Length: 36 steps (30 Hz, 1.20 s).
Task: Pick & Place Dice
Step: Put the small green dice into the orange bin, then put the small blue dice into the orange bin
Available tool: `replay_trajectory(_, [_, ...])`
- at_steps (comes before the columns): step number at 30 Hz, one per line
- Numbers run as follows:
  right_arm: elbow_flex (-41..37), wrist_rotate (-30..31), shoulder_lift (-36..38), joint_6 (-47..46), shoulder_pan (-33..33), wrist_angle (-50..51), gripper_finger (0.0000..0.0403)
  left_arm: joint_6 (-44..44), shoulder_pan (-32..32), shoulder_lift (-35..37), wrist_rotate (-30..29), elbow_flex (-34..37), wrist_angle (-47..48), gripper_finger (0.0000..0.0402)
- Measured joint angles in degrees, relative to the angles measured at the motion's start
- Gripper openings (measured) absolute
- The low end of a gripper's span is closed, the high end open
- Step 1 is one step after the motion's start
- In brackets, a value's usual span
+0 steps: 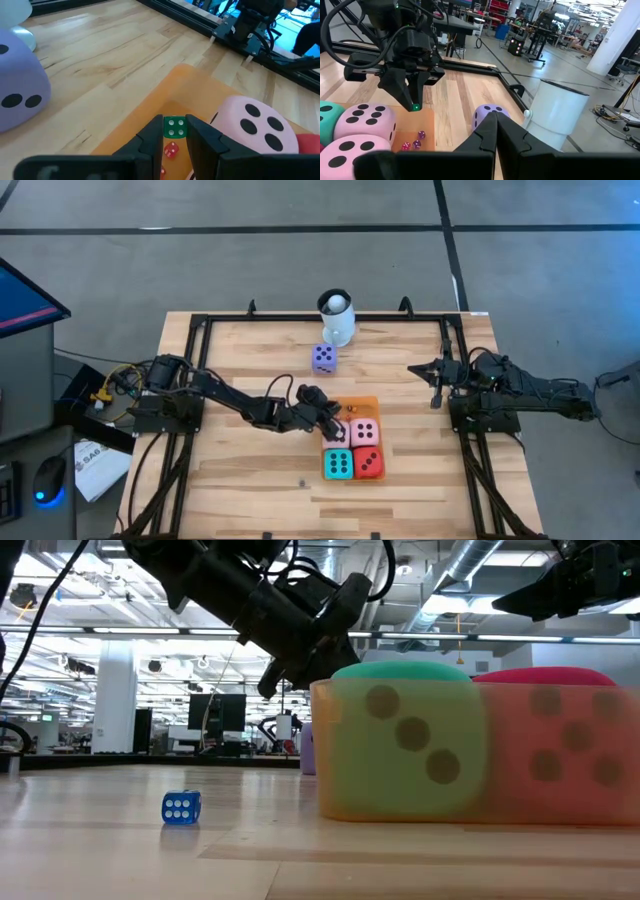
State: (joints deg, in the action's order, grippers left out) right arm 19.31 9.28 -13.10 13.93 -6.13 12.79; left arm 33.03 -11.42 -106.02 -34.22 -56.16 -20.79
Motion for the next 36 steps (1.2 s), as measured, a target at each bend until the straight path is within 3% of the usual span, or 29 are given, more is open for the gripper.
replay_trajectory(9, [0.0,0.0,0.0,0.0,0.0,-0.02,0.0,-2.8,0.7,0.0,0.13,-0.02,-0.67,0.0071])
replay_trajectory(22, [0.02,0.0,0.0,0.0,0.0,-0.01,0.0,-3.23,0.64,0.0,0.17,-0.02,-0.69,0.0176])
replay_trajectory(32, [0.01,0.01,0.0,0.0,0.0,-0.01,0.0,-2.55,0.57,0.16,0.22,-0.02,-3.97,0.0167])
replay_trajectory(36, [0.0,0.0,0.0,0.0,-0.02,0.0,0.0,-2.42,0.53,3.55,1.75,-0.03,-4.82,0.0159])
